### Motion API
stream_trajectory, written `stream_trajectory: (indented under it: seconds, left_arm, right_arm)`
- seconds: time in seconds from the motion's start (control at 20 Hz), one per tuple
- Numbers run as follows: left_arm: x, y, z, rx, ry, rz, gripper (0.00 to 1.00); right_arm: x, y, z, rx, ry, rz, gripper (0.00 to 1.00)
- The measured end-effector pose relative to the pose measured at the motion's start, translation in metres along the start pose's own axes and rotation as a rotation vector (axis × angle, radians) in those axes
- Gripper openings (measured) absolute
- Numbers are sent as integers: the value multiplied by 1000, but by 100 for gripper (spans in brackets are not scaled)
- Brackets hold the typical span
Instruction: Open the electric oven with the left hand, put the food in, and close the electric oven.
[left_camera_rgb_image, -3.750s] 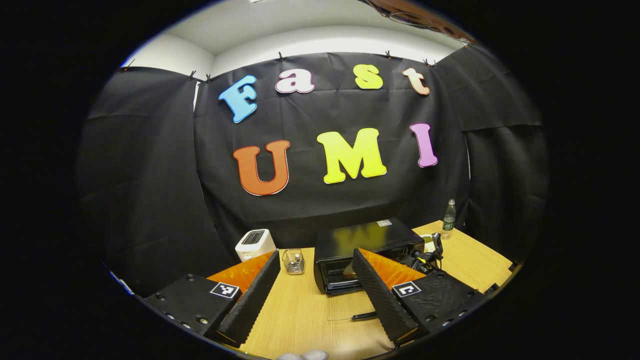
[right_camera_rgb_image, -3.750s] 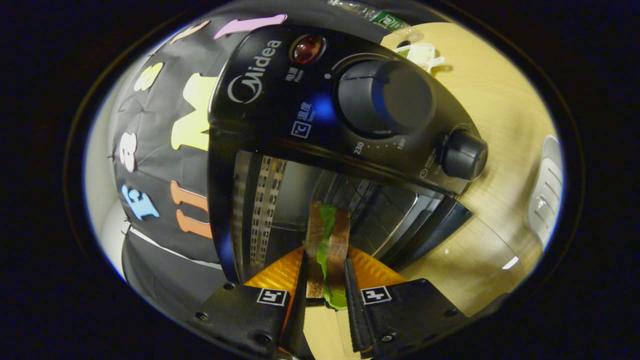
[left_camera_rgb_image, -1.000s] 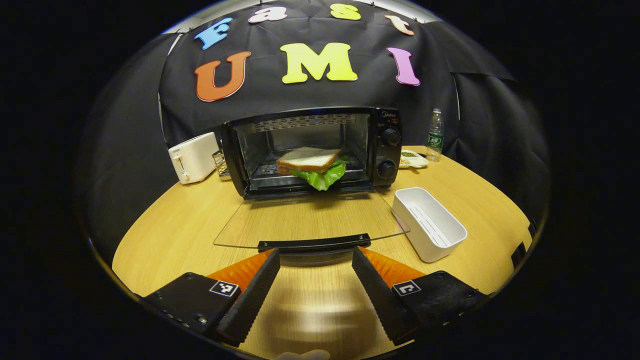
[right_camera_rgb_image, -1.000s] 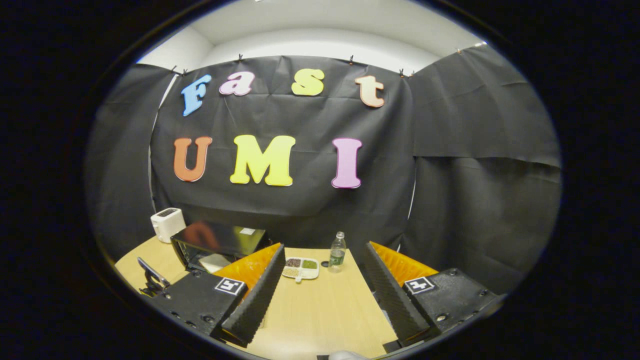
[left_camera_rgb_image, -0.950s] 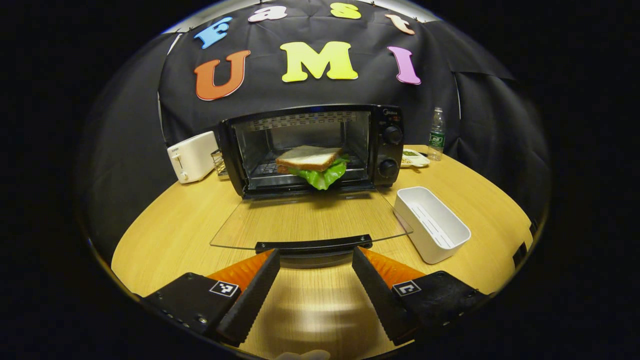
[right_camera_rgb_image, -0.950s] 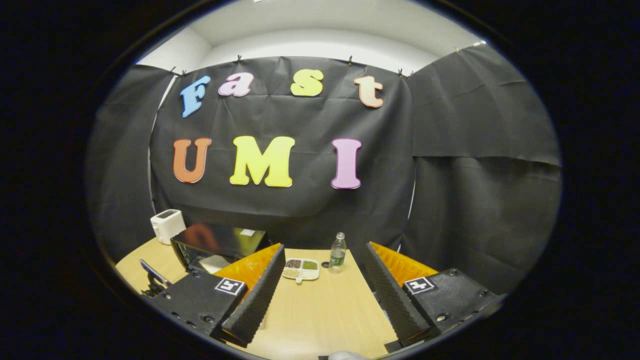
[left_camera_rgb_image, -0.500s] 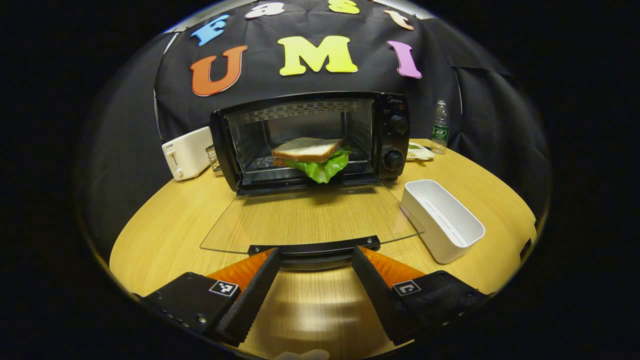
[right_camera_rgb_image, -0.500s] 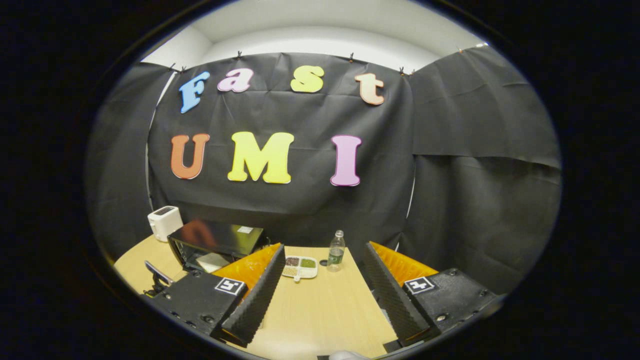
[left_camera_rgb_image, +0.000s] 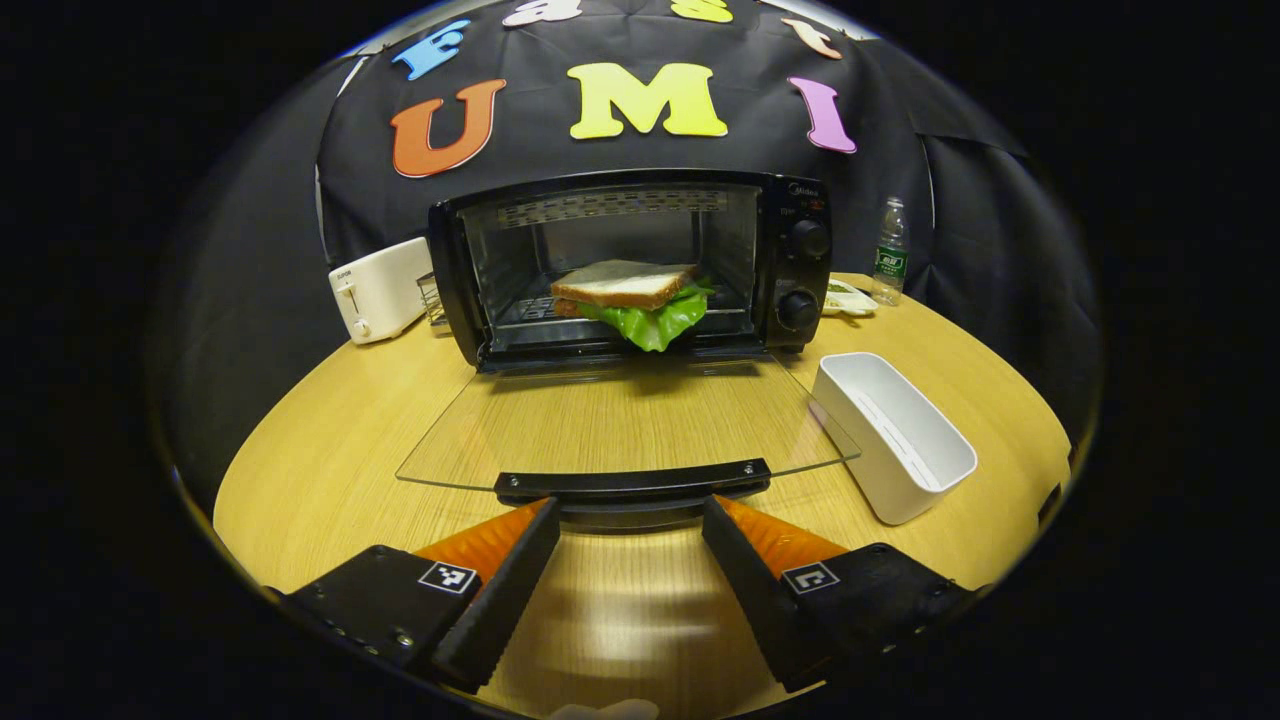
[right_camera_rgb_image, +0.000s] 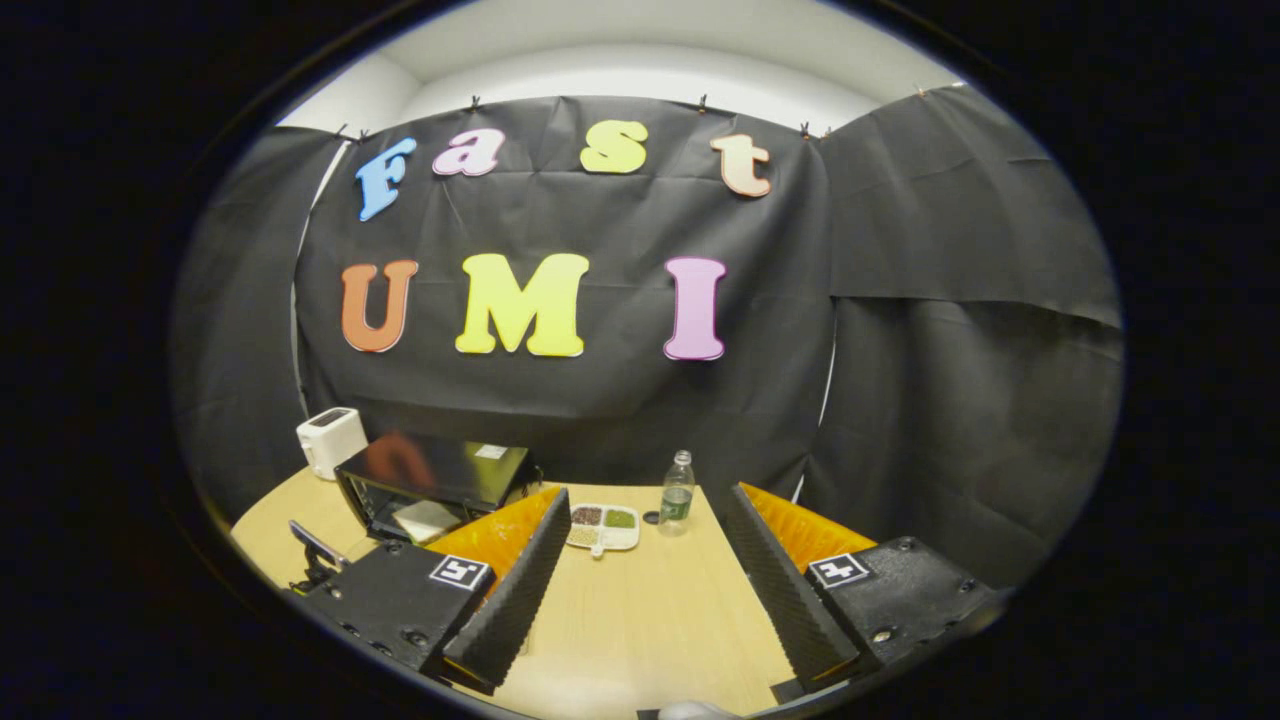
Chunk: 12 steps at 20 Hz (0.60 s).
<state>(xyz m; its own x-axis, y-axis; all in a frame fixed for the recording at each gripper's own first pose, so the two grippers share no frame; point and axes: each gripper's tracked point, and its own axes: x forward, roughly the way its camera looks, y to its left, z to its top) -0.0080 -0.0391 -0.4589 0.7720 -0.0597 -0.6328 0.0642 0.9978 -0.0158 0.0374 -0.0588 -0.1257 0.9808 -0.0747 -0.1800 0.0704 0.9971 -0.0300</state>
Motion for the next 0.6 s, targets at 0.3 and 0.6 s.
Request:
stream_trajectory:
  seconds: [0.3, 0.6]
  left_arm:
    - [-15, 1, 25, -1, -20, 3, 95]
    - [-25, 5, 92, 43, -133, -1, 96]
  right_arm:
    - [5, 4, 8, 14, -12, 23, 96]
    - [11, 7, 19, 21, -40, 37, 95]
